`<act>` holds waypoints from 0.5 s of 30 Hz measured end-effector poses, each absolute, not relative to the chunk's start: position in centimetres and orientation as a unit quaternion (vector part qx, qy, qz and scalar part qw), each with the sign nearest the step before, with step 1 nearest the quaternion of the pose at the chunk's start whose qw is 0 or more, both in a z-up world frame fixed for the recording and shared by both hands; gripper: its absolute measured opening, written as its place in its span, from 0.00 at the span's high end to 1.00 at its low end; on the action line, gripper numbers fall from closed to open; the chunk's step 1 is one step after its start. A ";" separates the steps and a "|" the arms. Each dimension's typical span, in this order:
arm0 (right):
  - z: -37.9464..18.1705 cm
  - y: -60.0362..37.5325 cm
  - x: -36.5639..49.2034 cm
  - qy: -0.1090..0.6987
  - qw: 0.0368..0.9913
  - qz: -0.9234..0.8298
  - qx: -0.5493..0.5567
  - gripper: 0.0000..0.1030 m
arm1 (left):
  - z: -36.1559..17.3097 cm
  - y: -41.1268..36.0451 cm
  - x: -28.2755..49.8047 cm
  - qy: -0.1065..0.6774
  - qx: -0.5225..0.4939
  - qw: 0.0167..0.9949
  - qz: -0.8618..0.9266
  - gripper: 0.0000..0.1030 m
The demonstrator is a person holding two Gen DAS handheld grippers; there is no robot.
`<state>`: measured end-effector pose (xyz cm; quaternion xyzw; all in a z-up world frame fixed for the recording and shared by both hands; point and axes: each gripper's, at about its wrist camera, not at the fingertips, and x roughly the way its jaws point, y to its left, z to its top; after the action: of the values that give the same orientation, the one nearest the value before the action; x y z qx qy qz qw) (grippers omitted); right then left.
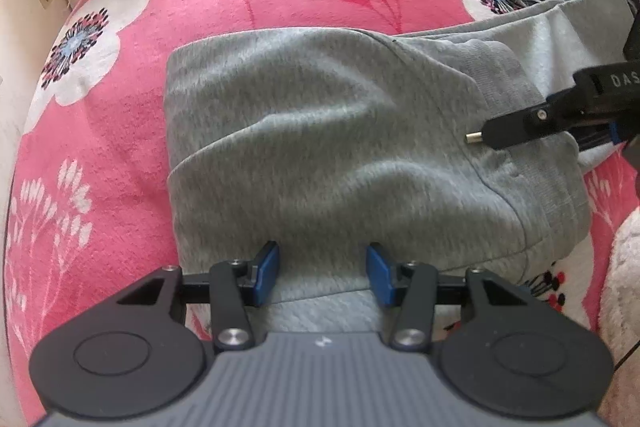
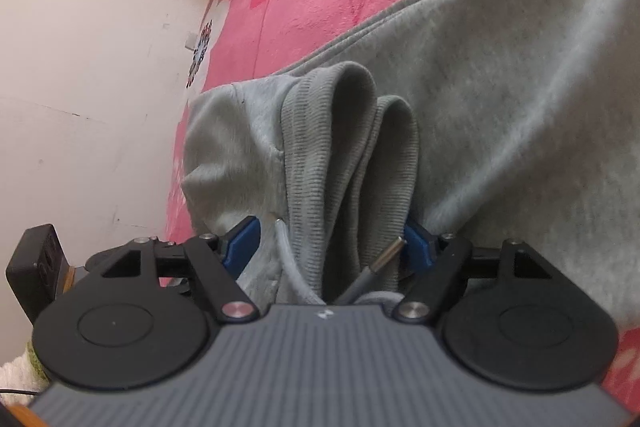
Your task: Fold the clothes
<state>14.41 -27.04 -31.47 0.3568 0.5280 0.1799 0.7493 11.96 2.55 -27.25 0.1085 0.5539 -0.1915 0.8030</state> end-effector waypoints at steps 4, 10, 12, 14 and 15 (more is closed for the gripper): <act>-32.9 -27.8 14.7 0.513 0.728 0.178 0.418 0.31 | -27.3 3.0 12.1 0.556 0.092 0.803 -0.192 0.52; -32.5 -26.1 14.5 0.524 0.720 0.186 0.415 0.75 | -26.9 4.4 12.5 0.555 0.047 0.808 -0.192 0.50; -31.2 -26.2 14.4 0.515 0.733 0.184 0.405 0.77 | -26.0 5.1 12.3 0.546 0.031 0.816 -0.189 0.49; -29.6 -26.7 14.3 0.501 0.747 0.182 0.397 0.78 | -24.7 6.1 12.2 0.536 0.006 0.823 -0.188 0.44; -28.7 -27.2 14.3 0.493 0.754 0.181 0.394 0.78 | -23.9 6.6 12.2 0.530 -0.011 0.827 -0.186 0.43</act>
<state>14.27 -27.21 -28.72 0.3936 0.4931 0.1809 0.7545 12.24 6.61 -23.93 -0.0112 0.5302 -0.1862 0.8271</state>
